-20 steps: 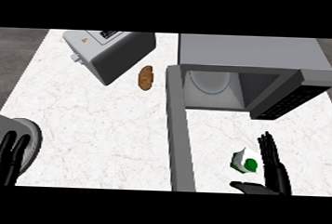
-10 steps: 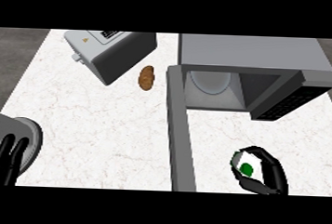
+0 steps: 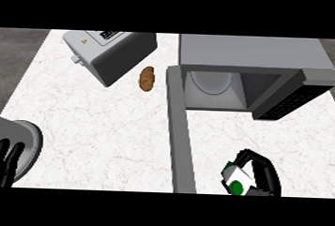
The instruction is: Pick up the milk, place it into the microwave and close the microwave
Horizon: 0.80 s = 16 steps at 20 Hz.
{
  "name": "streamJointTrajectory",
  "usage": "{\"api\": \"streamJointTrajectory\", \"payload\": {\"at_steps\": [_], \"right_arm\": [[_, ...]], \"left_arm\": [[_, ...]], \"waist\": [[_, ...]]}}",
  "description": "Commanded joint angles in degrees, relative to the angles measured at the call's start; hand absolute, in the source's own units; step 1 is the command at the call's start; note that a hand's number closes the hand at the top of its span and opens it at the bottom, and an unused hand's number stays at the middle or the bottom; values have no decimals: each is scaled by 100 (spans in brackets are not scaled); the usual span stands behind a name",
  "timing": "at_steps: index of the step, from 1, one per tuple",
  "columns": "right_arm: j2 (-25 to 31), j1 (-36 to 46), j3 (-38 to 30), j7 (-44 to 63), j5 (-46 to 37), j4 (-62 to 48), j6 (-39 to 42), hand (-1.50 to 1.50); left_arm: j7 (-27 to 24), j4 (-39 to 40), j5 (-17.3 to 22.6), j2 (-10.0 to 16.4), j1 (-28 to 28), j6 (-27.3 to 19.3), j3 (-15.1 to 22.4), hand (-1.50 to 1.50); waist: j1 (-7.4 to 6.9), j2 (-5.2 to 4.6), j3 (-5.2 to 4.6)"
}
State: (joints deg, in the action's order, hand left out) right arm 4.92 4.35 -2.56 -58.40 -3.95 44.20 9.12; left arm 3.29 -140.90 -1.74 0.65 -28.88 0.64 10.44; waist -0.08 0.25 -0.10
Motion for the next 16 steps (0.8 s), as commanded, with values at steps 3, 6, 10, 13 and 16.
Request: {"api": "streamJointTrajectory", "payload": {"at_steps": [3, 6, 10, 13, 16], "right_arm": [[72, -457, 99, -163, 224, 719, 408, 150], [-135, -306, 193, 598, 267, 1270, 37, 150], [-334, -427, 247, 1104, 282, 2120, -399, 150], [-436, 108, 288, 1529, 104, 2053, -724, 150], [-431, 549, 360, 2094, -6, 2242, -897, 150]], "left_arm": [[-163, 127, 645, 180, -3, 253, -631, -150], [-79, 231, 411, 36, 13, 128, -408, -150], [-214, 107, 818, 208, -179, 351, -877, -150], [-524, 497, 317, -57, -175, 174, -411, -150], [150, 124, 905, 196, 239, 266, -979, -150]], "waist": [[-1, -13, 6], [-12, -14, 7], [-13, -11, 5], [-31, -16, 8], [-24, -22, 8]]}}
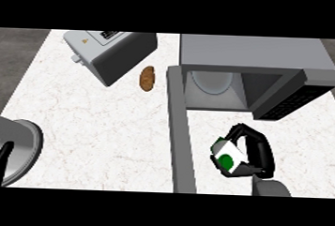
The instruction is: Pick up the milk, place it into the microwave and close the microwave
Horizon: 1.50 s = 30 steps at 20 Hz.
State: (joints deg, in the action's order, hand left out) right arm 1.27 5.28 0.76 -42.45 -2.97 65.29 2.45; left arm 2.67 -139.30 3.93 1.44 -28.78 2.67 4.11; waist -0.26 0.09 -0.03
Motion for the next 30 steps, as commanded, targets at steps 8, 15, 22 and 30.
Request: {"api": "streamJointTrajectory", "payload": {"at_steps": [8, 15, 22, 30], "right_arm": [[45, 2131, -122, 1705, -653, -861, -1521, 150], [412, 3630, -779, 1388, -776, -2981, -1938, 150], [806, 4597, -1116, 1196, -1009, -4428, -2623, 150], [1100, 4969, -1251, 744, -1322, -4828, -4172, 150]], "left_arm": [[-393, 456, 226, 7, -96, 343, -259, -150], [-116, -19, 504, 144, -197, 507, -447, -150], [-367, 635, 479, 210, 186, 619, -596, -150], [-311, 607, 402, 220, 358, 524, -701, -150]], "waist": [[-80, -18, 1], [-223, -61, 10], [-387, -166, 13], [-499, -239, 21]]}}
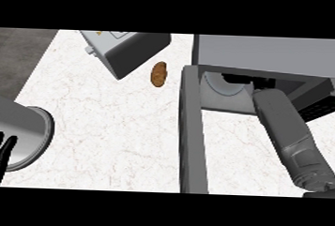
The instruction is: Pick up the milk, place it into the microwave and close the microwave
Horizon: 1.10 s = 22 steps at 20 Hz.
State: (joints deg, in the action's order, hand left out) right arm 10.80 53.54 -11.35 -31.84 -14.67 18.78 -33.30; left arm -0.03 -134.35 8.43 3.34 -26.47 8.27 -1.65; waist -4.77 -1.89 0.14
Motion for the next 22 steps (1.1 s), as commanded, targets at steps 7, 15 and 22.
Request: {"api": "streamJointTrajectory", "payload": {"at_steps": [7, 15, 22], "right_arm": [[-131, 658, 525, 96, -779, -1062, -328, -150], [-208, 951, 488, 261, -790, -1320, 13, -150], [-190, 1042, 211, 209, -574, -1217, -299, -150]], "left_arm": [[-53, 182, -300, 71, 73, 51, 25, -150], [79, 136, -269, 79, 132, 81, 83, -150], [104, -32, -733, -67, 110, -47, 426, -150]], "waist": [[-102, -18, -1], [-107, -28, 1], [-45, -5, 5]]}}
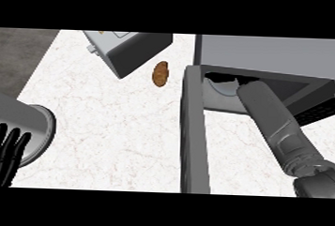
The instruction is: Pick up the milk, place it into the microwave and close the microwave
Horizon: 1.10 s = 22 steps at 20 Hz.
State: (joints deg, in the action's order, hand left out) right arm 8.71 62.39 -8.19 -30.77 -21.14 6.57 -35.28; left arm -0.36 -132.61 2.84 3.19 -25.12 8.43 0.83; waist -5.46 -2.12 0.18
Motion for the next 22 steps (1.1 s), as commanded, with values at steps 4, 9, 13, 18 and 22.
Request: {"api": "streamJointTrajectory", "payload": {"at_steps": [4, 9, 13, 18, 22], "right_arm": [[111, 20, -199, -61, 133, 17, -167, -150], [399, -90, -353, -394, 252, 135, -18, -150], [548, -70, -455, -413, 313, 162, -85, -150], [660, -183, -632, -674, 462, 243, 80, -150], [680, -330, -763, -925, 621, 254, 824, -150]], "left_arm": [[116, -199, -133, -107, -134, -81, 137, -150], [31, -131, -464, -202, -183, -80, 480, -150], [13, -198, -401, -191, -231, -102, 321, -150], [-76, -253, -352, -202, -492, 0, 401, -150], [24, -592, -510, -251, -773, -3, 641, -150]], "waist": [[66, 29, -1], [117, 21, 2], [150, 45, -3], [153, 69, -4], [188, 106, -2]]}}
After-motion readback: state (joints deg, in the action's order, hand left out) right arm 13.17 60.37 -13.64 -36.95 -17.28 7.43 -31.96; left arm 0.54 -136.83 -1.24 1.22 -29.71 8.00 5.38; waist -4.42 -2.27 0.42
